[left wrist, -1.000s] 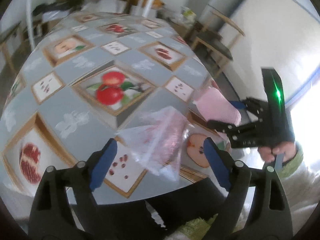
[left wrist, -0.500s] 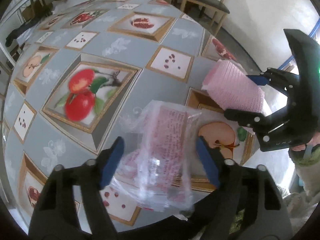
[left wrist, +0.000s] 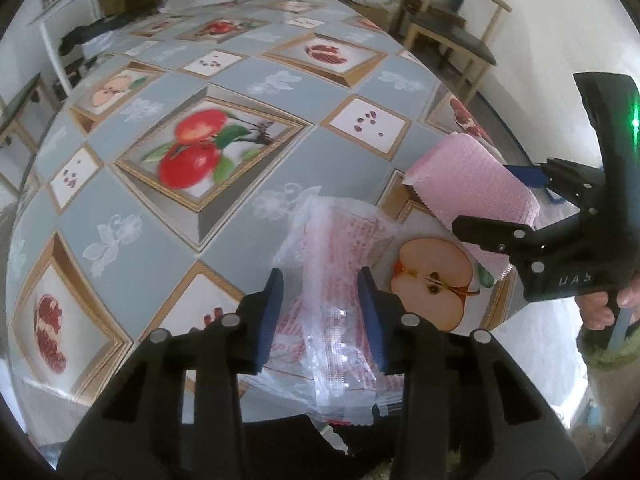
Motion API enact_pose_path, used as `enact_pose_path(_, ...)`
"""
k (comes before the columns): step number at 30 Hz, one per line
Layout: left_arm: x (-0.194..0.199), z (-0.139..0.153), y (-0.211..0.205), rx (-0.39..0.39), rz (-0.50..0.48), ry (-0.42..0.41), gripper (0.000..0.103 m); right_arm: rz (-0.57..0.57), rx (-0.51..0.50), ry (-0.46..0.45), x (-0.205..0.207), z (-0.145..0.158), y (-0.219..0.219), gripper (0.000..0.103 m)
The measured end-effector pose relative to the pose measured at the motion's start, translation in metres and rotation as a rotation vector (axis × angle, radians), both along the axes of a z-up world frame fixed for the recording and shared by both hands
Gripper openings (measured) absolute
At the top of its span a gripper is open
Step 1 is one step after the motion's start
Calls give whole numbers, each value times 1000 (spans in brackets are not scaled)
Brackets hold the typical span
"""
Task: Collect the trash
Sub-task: 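Lift the plastic bag and pink sponge above the table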
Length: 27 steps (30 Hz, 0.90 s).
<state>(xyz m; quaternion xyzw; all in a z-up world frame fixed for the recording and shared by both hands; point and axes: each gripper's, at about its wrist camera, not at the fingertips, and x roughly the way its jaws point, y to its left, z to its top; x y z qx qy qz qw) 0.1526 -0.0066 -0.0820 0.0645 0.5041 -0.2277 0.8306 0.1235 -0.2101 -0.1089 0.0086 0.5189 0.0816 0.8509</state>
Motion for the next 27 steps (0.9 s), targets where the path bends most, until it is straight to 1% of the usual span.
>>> enact_pose_path(4, -4, 0, 4, -12, 39, -18, 33, -20, -1, -5, 1, 1, -1, 88)
enact_pose_path(8, -9, 2, 4, -13, 54, -31, 32, -27, -44, -8, 0, 0, 2, 88)
enact_pose_path(11, -12, 3, 3, 3, 60, -49, 31, -26, -82, -25, -2, 0, 6, 88)
enact_pose_path(14, -14, 3, 3, 19, 61, -66, 31, -26, -111, -22, -2, -2, 10, 88)
enact_pose_path(18, -17, 5, 4, 27, 67, -83, 31, -26, -136, -22, -3, -5, 13, 82)
enact_pose_path(27, -21, 6, 7, 24, 76, -100, 31, -48, -152, -35, -5, -3, 13, 79)
